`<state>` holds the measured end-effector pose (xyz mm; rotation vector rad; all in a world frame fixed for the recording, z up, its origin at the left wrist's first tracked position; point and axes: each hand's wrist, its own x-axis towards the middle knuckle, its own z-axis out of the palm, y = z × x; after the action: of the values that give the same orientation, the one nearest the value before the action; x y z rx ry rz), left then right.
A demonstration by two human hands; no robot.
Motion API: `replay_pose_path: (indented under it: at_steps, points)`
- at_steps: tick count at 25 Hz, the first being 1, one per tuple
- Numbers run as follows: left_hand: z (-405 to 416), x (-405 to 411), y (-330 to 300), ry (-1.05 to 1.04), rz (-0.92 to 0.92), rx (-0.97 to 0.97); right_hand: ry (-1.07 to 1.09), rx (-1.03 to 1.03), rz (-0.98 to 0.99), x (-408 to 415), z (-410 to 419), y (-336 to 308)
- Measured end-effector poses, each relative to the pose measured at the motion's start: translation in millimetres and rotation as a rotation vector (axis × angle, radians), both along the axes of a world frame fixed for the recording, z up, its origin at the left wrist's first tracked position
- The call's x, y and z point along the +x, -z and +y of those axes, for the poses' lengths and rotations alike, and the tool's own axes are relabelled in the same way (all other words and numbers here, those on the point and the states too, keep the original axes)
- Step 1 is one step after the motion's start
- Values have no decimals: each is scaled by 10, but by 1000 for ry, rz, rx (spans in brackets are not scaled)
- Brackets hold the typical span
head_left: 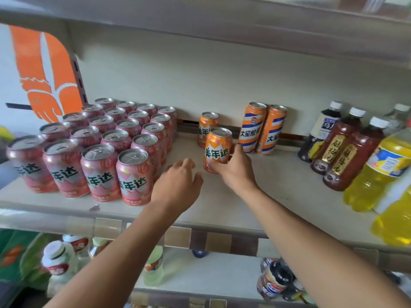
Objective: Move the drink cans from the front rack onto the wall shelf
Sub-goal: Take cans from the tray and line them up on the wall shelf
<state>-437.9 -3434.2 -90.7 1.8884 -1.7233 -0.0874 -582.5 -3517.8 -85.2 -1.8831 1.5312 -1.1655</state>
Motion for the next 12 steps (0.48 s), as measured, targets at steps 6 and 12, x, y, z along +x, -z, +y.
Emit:
replay_pose_path:
  at_steps: [6, 12]
  points:
    - [-228, 87, -9, 76, 59, -22, 38, -1, -11, 278, -361, 105]
    - [-385, 133, 63, 99, 127, -33, 23, 11, 4, 387, -572, 117]
